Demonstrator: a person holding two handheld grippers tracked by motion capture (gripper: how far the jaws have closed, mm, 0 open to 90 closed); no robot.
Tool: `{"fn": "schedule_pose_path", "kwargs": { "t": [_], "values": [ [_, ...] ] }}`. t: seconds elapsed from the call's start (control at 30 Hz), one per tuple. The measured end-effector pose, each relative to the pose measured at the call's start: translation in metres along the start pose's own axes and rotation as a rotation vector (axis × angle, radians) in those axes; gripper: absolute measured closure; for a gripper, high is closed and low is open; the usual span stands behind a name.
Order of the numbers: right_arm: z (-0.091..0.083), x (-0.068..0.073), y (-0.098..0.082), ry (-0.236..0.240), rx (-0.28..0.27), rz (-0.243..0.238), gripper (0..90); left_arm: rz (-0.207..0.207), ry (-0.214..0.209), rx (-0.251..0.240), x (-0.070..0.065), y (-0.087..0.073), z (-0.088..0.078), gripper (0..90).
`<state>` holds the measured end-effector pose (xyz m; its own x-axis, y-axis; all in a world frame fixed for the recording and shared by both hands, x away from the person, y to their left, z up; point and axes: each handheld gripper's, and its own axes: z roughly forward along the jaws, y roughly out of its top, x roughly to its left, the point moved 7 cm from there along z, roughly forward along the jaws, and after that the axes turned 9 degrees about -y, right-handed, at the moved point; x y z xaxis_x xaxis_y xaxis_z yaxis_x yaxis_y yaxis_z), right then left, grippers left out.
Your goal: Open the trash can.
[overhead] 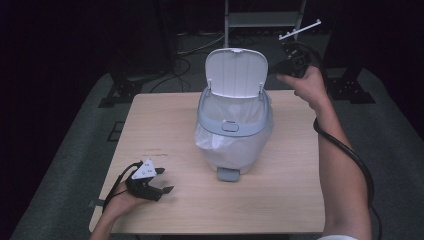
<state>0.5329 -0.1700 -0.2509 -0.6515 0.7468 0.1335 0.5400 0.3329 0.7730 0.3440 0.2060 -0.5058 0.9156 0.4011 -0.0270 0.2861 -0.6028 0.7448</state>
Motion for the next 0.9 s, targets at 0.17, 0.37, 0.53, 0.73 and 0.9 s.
{"fn": "schedule_pose_path", "kwargs": {
  "t": [0.17, 0.37, 0.53, 0.73, 0.9],
  "values": [
    [-0.002, 0.006, 0.001, 0.027, -0.009, -0.021, 88.9, 0.0, -0.003, 0.006, 0.0, 0.0, 0.001, 24.5],
    [-0.007, 0.021, -0.003, 0.095, -0.004, -0.047, 88.8, 0.001, -0.002, 0.006, -0.001, 0.0, 0.001, 24.5],
    [-0.009, 0.033, -0.008, 0.132, -0.017, -0.07, 88.9, 0.002, -0.004, 0.011, -0.002, 0.0, 0.002, 24.6],
    [-0.007, 0.054, -0.012, 0.17, 0.004, -0.121, 88.9, 0.004, -0.005, 0.012, -0.002, 0.0, 0.003, 24.5],
    [-0.007, 0.065, -0.017, 0.185, 0.014, -0.141, 88.8, 0.006, -0.006, 0.015, -0.002, 0.0, 0.003, 24.5]
  ]
}}
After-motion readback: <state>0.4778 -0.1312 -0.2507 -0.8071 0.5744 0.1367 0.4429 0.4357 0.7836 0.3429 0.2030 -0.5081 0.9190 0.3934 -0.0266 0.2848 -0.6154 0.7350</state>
